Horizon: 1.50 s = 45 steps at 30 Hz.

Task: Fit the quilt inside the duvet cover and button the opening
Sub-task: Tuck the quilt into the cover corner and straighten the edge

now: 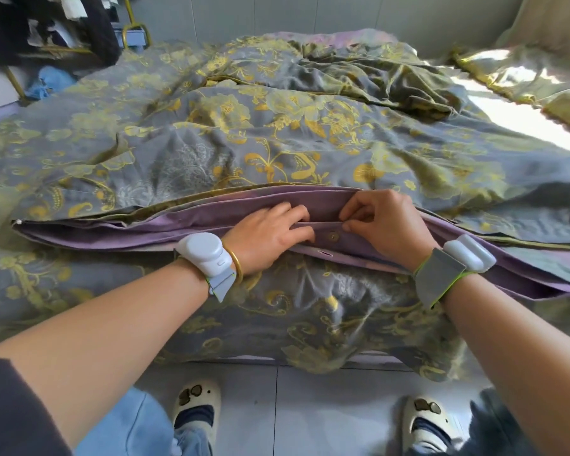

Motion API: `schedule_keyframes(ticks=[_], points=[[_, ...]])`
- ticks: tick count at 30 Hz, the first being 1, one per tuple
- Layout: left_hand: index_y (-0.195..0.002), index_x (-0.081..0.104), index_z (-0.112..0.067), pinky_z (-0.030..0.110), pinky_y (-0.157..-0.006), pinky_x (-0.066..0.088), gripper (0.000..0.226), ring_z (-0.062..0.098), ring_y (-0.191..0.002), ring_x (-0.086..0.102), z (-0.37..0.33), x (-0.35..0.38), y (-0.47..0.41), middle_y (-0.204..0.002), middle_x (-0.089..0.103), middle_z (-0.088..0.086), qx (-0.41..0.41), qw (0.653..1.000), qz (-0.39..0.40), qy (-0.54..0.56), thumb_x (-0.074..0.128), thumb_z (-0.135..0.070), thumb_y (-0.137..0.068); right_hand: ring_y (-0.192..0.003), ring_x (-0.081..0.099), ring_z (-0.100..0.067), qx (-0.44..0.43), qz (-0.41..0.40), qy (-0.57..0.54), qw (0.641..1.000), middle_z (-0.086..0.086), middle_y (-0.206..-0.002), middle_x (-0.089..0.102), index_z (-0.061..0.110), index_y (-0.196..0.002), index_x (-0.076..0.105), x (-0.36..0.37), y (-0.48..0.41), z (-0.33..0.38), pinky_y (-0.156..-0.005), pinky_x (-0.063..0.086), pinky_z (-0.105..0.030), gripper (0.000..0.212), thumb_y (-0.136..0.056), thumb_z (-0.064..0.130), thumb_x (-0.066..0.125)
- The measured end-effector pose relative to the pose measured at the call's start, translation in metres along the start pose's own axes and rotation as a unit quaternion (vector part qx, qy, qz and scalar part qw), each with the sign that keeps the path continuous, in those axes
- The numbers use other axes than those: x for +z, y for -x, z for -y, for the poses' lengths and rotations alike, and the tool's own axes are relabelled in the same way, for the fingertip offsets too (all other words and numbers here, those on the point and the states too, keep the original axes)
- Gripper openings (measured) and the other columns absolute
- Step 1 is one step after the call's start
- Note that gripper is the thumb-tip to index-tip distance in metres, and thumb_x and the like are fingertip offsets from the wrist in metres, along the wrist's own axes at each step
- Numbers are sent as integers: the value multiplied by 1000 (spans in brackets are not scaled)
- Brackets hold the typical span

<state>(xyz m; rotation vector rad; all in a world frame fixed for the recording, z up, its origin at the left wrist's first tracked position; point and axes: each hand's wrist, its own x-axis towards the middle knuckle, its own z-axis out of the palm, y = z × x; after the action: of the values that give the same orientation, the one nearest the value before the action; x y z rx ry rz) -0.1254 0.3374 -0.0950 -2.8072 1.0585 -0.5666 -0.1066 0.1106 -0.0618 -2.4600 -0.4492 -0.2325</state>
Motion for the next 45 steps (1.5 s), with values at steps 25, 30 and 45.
schedule_keyframes(ticks=[25,30,45], points=[[-85,75,-24,24,-91,48,8,2,-89,65,2,-23,-54,-89,73,-11,-164,902,50,395,72,-20,-79,-46,63,-6,431,72,-691,575,-3,-60,62,5,-85,64,35,28,15,-33,39,-12,8,-92,8,61],[-96,63,-19,29,-80,49,30,14,-85,65,-6,-16,-63,-90,69,-3,-190,905,34,380,79,-20,-70,-39,55,-4,428,100,-688,577,-1,-57,56,6,-85,66,38,24,14,-35,40,-12,9,-91,6,61],[-82,76,-20,22,-78,43,11,6,-80,58,0,-27,-64,-88,74,6,-250,836,41,487,71,-29,-82,-43,55,-3,448,134,-617,633,3,-63,53,14,-75,64,39,27,13,-41,37,-13,14,-79,15,77]])
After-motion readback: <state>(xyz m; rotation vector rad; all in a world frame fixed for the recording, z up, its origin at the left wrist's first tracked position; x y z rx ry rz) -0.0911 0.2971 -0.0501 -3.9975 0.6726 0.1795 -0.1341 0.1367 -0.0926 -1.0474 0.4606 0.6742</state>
